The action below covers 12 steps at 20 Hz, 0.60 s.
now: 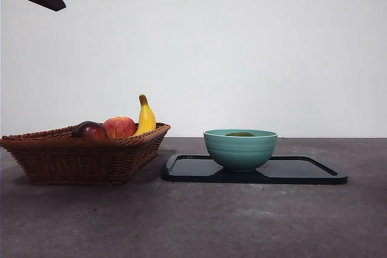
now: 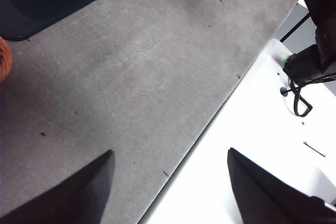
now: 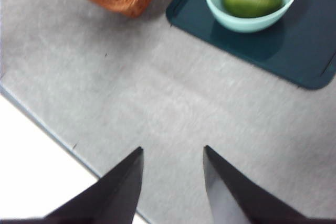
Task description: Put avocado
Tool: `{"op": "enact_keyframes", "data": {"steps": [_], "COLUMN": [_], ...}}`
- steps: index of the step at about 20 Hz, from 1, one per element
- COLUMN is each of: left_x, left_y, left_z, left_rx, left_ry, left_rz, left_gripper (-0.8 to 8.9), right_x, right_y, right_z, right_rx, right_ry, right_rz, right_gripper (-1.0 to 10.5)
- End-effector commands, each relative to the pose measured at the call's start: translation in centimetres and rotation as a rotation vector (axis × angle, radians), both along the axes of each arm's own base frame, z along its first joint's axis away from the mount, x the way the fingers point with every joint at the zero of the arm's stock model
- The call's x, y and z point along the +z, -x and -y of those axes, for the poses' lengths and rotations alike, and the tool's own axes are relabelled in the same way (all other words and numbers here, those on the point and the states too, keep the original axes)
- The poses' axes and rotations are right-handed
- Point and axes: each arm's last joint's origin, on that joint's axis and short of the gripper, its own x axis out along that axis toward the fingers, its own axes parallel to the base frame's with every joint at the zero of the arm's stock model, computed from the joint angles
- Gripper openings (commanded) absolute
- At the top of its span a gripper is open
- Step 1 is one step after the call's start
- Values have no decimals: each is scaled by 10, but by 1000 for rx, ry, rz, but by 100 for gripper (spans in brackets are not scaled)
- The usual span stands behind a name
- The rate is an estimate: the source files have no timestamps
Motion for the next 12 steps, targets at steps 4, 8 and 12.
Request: {"op": "enact_keyframes", "data": {"steps": [4,8,12], "left_x": [3,3,3], "left_y": [0,0,0], "left_z": [2,2,2], "left_rx": [-19,-19,-19], "left_ry": [7,7,7], "left_rz": [15,15,15], "left_gripper": [342,327,11], "right_x": [-1,-1,-1], "right_y": [3,2,3], "right_z": [0,0,0], "right_rx": [4,4,4], "right_ry": [-20,-21,-18], "right_rz": [4,5,3], "right_gripper": [183,182,7]}}
